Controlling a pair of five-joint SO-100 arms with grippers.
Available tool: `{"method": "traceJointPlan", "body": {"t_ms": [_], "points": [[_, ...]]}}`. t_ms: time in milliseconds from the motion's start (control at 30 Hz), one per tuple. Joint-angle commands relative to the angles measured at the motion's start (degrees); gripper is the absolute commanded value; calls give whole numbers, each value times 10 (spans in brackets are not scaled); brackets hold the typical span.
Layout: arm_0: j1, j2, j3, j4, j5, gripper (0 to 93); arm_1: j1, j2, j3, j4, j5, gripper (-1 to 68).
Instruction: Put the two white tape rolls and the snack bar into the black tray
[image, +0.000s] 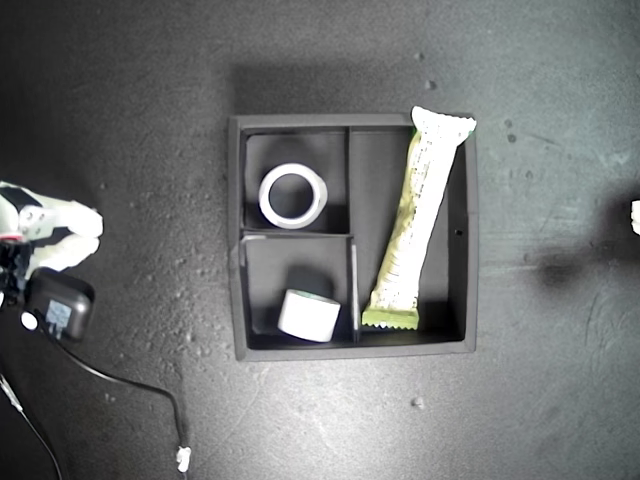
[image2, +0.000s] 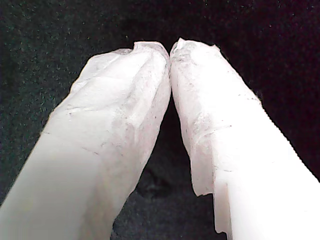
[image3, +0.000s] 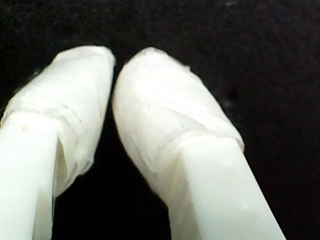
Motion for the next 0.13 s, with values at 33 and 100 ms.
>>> {"method": "traceJointPlan", "body": {"t_ms": [33,100], "points": [[3,28,32,23,-6,2,-4,-2,7,6,-4,0],[3,28,32,23,-6,2,-4,-2,7,6,-4,0]]}}
